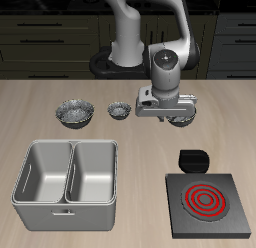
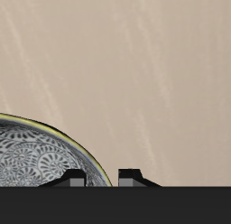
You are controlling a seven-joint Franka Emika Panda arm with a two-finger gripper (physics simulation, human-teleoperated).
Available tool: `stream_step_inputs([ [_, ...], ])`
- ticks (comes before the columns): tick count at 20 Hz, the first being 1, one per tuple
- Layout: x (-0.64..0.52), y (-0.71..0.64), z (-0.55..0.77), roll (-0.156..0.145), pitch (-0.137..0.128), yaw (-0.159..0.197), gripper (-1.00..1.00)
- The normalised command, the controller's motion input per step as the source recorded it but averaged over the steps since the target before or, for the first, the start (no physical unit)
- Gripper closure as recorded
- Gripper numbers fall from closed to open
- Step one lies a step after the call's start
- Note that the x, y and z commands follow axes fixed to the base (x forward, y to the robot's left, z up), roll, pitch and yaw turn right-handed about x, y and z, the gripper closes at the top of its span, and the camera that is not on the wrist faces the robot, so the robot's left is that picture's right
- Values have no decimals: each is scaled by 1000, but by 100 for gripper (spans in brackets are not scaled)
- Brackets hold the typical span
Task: Place the smallest bowl in the left side of the drainer and the medium bowl in the right side
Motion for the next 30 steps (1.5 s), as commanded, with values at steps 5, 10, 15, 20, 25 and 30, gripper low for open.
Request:
stream_step_inputs([
  [5, 8, -23, 150, 2, -15, -6, 100],
  [10, 146, -237, 303, -50, -34, 7, 100],
  [15, -35, -174, 488, -18, -60, 12, 100],
  [20, -118, -156, 603, -16, -72, 8, 100],
  [25, -99, -103, 475, 9, -53, 19, 100],
  [30, -151, -157, 605, -1, -74, 2, 100],
])
